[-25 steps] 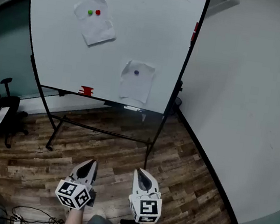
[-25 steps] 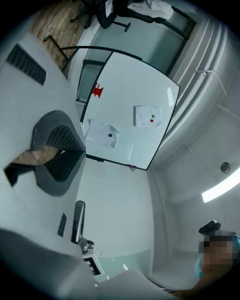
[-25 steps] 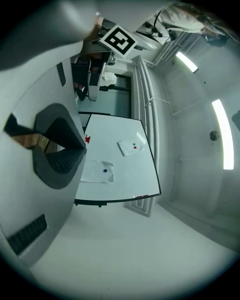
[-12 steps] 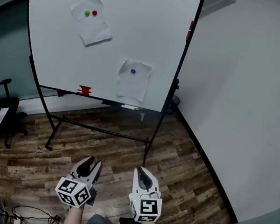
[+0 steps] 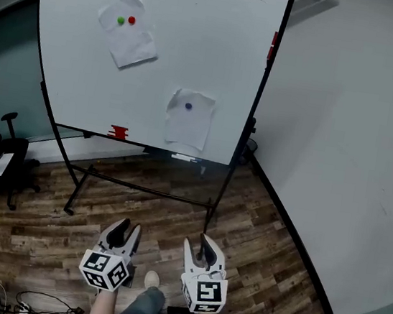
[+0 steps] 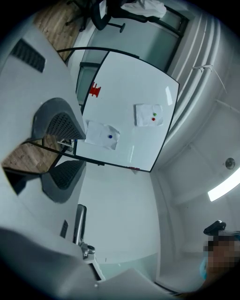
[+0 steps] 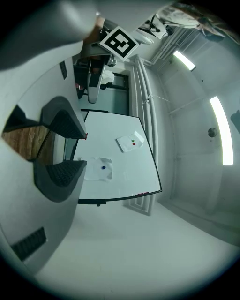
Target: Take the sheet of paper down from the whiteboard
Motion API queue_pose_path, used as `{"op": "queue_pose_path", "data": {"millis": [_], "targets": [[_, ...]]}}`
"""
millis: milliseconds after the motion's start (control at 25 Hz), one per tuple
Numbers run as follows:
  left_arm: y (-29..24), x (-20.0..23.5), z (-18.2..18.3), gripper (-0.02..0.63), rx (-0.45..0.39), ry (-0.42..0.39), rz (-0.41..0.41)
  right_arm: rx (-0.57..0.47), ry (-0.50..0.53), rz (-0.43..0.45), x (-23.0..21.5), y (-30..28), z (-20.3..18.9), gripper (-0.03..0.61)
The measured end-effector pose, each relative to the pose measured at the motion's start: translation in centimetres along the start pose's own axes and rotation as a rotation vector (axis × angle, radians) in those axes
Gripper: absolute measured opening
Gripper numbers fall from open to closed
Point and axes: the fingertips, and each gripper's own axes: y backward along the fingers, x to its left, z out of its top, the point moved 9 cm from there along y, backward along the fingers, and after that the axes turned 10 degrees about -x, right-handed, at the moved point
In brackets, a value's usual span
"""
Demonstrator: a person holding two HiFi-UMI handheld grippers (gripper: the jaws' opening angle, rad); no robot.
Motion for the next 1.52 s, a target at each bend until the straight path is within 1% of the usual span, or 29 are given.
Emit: {"op": "queue_pose_path", "data": {"millis": [120,200,280,360,440,520,640,720,840,920,1040,1160,1360,1520], "targets": [[-3.3,2.1,-0.8,0.144,-0.008,0.036,0.013,-0.021,0.002,-0.004,-1.5,-3.0,-1.3,0.133],[-5.7,3.7,-1.6,0.144,-0.005,0.052,0.023,-0.013,0.012,-0.007,-2.8,-5.4,-2.3,0.132],[-9.0,5.7,-2.2,0.144,-0.009,0.067,0.027,-0.009,0.020,-0.011,-4.1,-8.6,-3.4,0.132],[-13.0,7.9,-2.3,0.144,-0.017,0.082,0.015,-0.018,0.016,-0.022,-5.3,-12.8,-4.6,0.132],[-17.4,9.9,-1.9,0.144,-0.010,0.071,-0.011,-0.003,0.019,-0.034,-6.8,-17.3,-5.5,0.132],[-21.7,11.8,-1.1,0.144,-0.001,0.042,-0.035,0.013,0.035,-0.046,-8.2,-22.1,-5.7,0.132],[-27.9,15.2,0.1,0.144,0.003,0.027,-0.051,-0.014,0.052,-0.058,-9.5,-29.1,-5.9,0.132],[-31.8,17.3,0.6,0.144,0.005,0.023,-0.066,-0.029,0.081,-0.060,-10.0,-33.4,-6.0,0.132],[-36.9,19.4,0.8,0.144,0.022,-0.015,-0.103,-0.041,0.119,-0.083,-10.9,-38.4,-6.4,0.132],[-39.6,20.4,0.6,0.144,0.034,-0.037,-0.120,-0.015,0.142,-0.090,-11.5,-41.0,-6.5,0.132],[-42.6,21.3,0.4,0.144,0.044,-0.037,-0.144,0.000,0.172,-0.097,-12.2,-43.6,-6.6,0.132],[-44.5,21.7,0.2,0.144,0.045,-0.049,-0.161,-0.030,0.193,-0.108,-12.6,-45.4,-6.6,0.132],[-46.5,22.6,-0.3,0.144,0.061,-0.040,-0.166,-0.024,0.221,-0.122,-13.4,-47.4,-6.7,0.132],[-47.6,23.0,-0.3,0.144,0.052,-0.043,-0.173,-0.046,0.238,-0.106,-13.8,-48.7,-7.0,0.135]]}}
